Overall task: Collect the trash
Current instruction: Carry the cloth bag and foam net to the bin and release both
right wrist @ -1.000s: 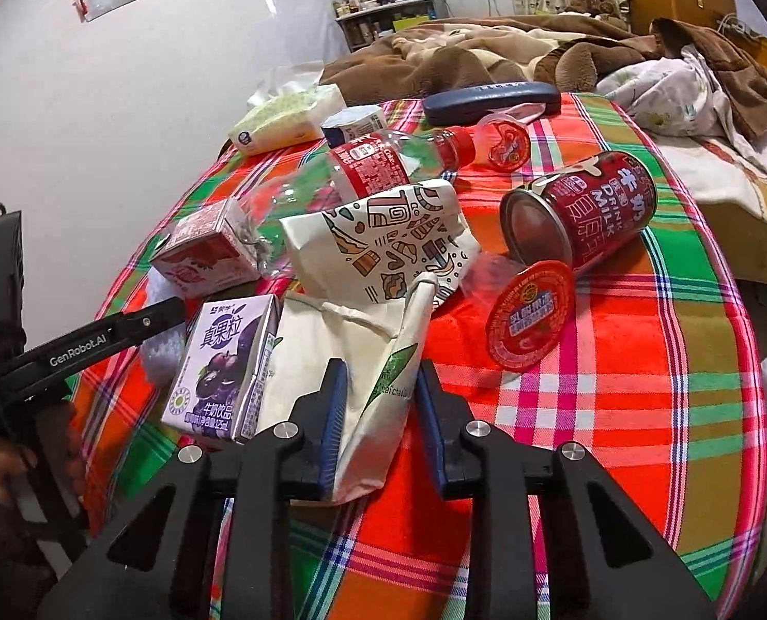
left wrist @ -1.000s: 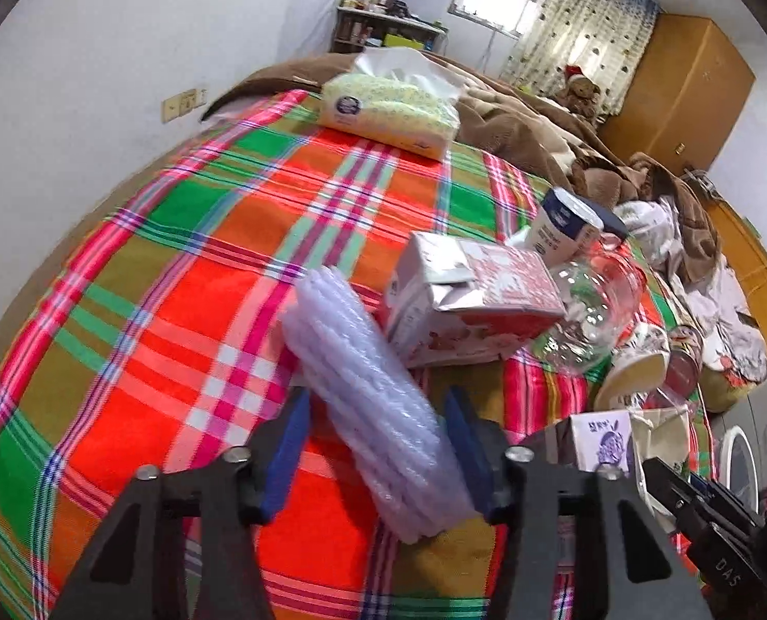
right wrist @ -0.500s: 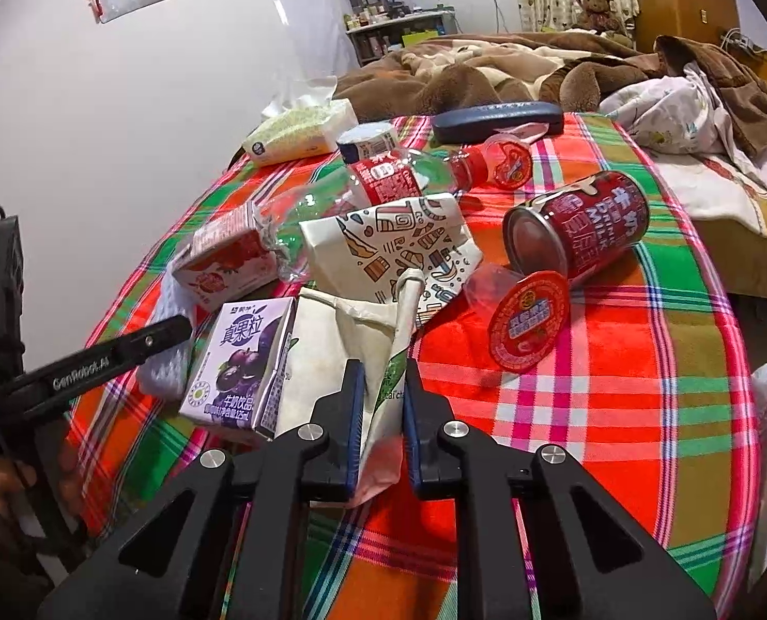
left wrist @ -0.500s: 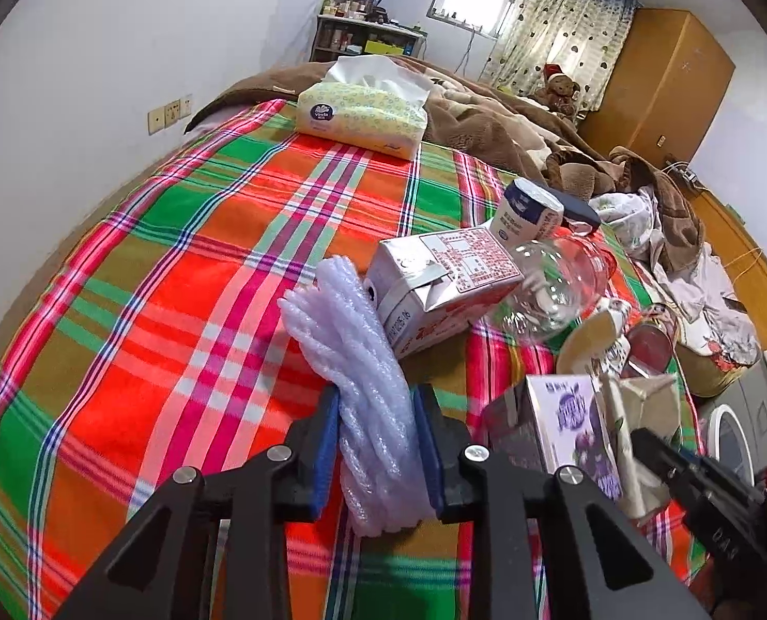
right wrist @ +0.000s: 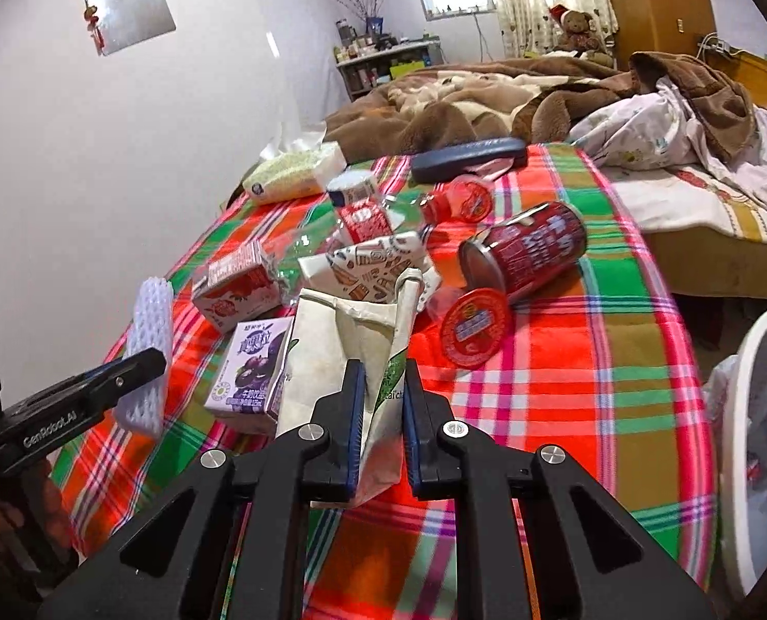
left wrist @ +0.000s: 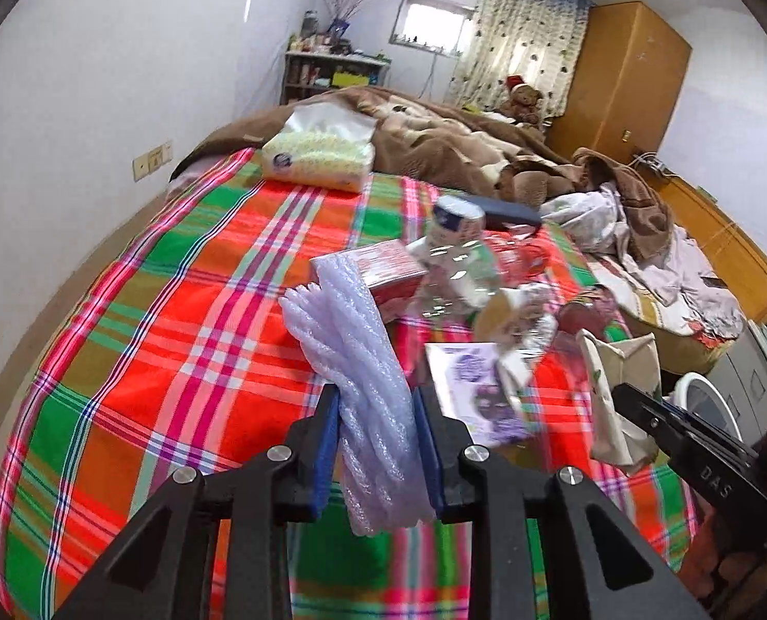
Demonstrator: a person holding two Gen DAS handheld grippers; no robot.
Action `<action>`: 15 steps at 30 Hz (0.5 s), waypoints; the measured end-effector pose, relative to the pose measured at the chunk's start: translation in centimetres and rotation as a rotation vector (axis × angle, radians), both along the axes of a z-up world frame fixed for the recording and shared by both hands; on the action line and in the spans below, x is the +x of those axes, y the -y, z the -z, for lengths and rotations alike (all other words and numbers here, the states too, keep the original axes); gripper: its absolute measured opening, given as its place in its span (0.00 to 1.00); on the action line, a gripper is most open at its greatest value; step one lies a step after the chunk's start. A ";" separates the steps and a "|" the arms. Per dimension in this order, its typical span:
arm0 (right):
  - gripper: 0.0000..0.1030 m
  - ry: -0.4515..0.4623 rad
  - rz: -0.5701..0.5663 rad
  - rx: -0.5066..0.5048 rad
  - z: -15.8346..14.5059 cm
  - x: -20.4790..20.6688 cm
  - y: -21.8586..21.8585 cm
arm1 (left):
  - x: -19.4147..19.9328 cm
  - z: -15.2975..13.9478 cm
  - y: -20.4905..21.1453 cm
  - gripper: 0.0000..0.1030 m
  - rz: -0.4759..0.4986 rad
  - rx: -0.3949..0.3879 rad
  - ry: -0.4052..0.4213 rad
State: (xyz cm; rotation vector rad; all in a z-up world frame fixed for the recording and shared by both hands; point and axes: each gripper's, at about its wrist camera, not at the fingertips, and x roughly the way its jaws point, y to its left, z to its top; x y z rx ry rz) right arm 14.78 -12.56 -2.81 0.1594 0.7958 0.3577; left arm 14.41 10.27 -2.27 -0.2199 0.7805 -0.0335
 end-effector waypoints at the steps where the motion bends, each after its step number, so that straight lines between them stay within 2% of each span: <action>1: 0.13 0.008 0.007 0.002 -0.3 -0.2 0.3 | -0.3 -0.4 0.4 0.28 0.009 0.001 0.009; 15: 0.13 0.109 0.129 0.009 -3.1 -2.8 6.3 | -2.4 -4.3 8.6 0.28 0.181 0.041 0.107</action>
